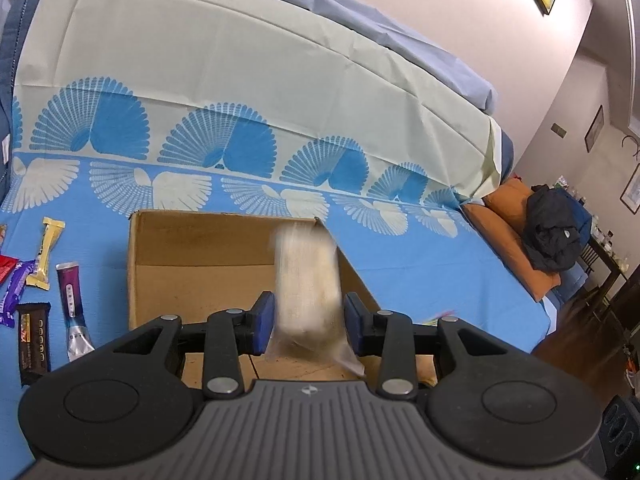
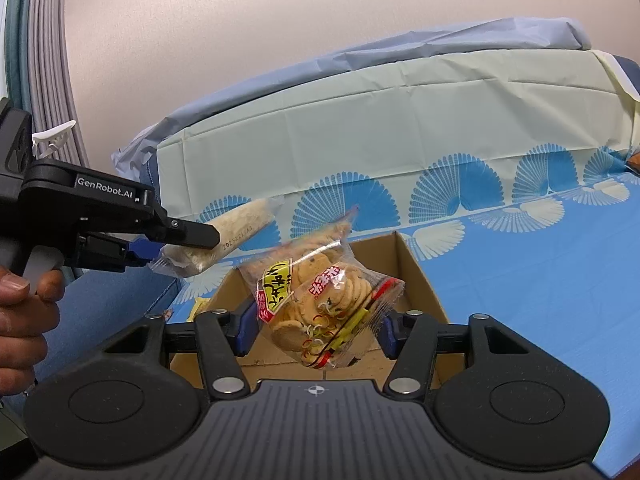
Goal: Organize snacks
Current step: 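Open both grippers to drop the bags into the box, then move both grippers back to the snack pile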
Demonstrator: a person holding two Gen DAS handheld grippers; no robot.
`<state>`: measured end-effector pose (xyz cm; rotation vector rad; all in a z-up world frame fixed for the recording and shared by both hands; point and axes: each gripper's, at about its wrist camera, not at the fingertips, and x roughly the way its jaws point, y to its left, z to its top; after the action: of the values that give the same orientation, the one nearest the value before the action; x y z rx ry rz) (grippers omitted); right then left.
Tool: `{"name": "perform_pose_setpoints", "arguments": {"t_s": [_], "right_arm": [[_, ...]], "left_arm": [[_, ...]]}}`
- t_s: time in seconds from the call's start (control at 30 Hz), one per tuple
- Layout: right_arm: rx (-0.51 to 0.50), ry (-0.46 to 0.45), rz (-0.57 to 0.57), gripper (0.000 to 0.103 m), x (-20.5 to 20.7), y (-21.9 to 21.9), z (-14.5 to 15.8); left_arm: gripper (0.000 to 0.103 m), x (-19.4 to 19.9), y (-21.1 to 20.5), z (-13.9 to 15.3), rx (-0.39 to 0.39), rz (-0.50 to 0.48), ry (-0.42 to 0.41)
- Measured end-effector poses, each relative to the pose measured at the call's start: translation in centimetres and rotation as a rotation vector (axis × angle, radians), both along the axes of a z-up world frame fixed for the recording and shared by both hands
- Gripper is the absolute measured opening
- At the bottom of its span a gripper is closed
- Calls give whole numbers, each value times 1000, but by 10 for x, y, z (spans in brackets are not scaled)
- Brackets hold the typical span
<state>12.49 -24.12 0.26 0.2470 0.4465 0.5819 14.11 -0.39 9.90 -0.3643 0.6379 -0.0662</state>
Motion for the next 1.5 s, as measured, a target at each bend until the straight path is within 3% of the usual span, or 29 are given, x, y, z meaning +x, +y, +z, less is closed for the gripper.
{"name": "perform_pose_setpoints", "arguments": {"t_s": [0.13,0.47,0.53,0.67,0.83,0.93,0.97,1.1,1.23,1.33,1.5], "right_arm": [[1,14,-7,68,4,-1,2],[-16,14,-13,68,4,-1,2],[-17,21,-15,68,5,0,2],[-14,35,-17,68,5,2,1],[-37,52,-3,68,8,12,1],[-57,63,1,66,8,21,1],[-68,64,2,65,7,24,1],[-125,62,11,56,5,39,1],[-191,60,9,52,5,55,1],[-239,49,6,48,3,65,2],[-269,59,16,42,3,83,4]], "left_arm": [[47,-6,1,-1,20,17,-13],[41,-47,27,-20,60,20,-61],[34,-60,44,-31,52,30,-51],[18,-89,84,-62,114,84,-16],[13,-119,133,-104,233,133,15],[13,-134,161,-135,242,171,55],[13,-134,170,-143,205,193,88],[13,-135,186,-145,129,226,58],[13,-138,185,-139,136,182,4],[13,-149,193,-131,129,207,-33],[13,-161,192,-119,218,200,-58]]}}
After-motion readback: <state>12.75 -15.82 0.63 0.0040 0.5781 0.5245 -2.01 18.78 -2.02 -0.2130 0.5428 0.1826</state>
